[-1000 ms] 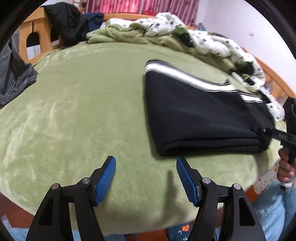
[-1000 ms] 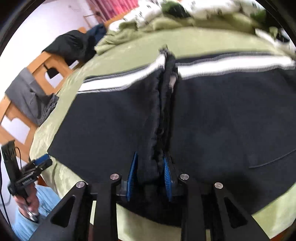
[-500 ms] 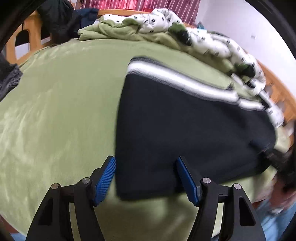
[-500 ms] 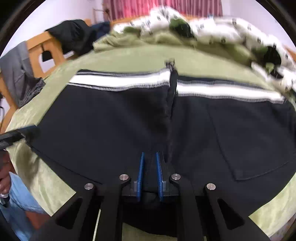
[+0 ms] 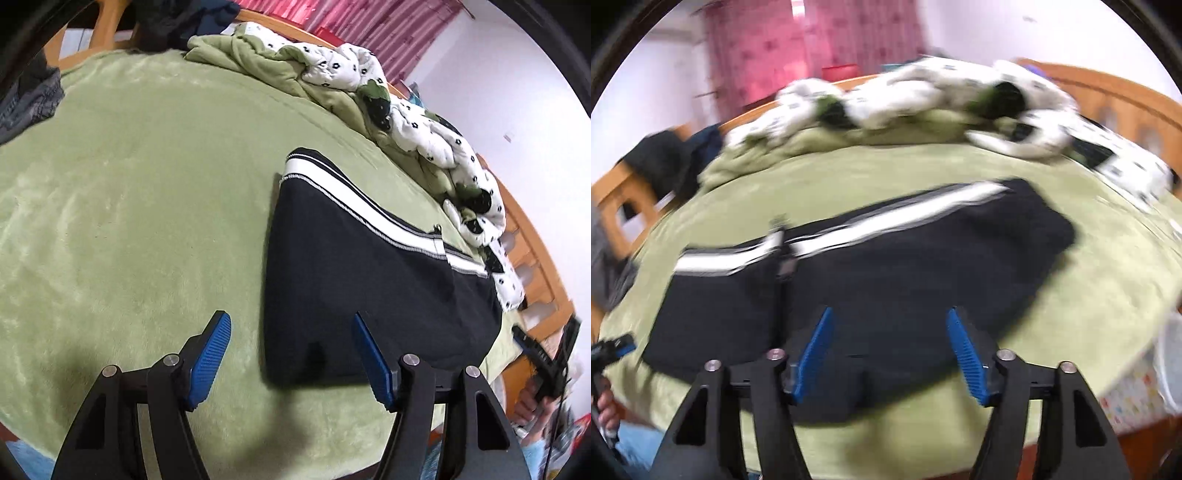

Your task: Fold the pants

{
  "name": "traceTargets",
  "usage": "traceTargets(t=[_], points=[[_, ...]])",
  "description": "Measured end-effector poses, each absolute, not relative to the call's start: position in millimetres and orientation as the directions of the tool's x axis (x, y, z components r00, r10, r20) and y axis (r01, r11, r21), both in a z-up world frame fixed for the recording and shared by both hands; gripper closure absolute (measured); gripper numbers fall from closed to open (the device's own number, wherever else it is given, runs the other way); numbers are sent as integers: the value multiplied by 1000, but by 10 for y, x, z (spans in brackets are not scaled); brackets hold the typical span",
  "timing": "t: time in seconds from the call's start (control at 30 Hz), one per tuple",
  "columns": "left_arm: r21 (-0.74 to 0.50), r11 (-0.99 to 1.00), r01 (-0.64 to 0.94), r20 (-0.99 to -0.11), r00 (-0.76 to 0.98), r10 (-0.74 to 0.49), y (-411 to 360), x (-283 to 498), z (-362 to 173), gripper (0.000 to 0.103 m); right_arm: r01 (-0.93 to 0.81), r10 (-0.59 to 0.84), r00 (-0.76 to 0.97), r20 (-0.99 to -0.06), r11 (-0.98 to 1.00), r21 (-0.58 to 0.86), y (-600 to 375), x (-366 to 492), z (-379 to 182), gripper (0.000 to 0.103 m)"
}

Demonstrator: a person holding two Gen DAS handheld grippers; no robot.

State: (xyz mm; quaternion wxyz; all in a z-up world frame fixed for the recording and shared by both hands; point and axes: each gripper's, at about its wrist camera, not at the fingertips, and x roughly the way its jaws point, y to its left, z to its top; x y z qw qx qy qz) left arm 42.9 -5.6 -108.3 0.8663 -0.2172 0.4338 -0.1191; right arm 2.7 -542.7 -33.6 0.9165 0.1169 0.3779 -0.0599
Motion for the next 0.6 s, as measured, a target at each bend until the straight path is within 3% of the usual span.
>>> traceTargets(t=[0.2, 0.37, 0.6], points=[[-501, 863, 63, -705, 549, -450, -175, 737, -1161, 37, 296, 43, 636, -771, 908, 295, -6030, 294, -853, 35], [-491, 867, 83, -707, 544, -452, -147, 1005, -1201, 37, 335, 105, 667, -737, 842, 423, -6238, 444, -1259, 36], [-487, 860, 153, -748, 436, -501, -268, 1564, -1421, 36, 339, 65, 704, -708, 844, 415, -6372, 867, -1285, 38]])
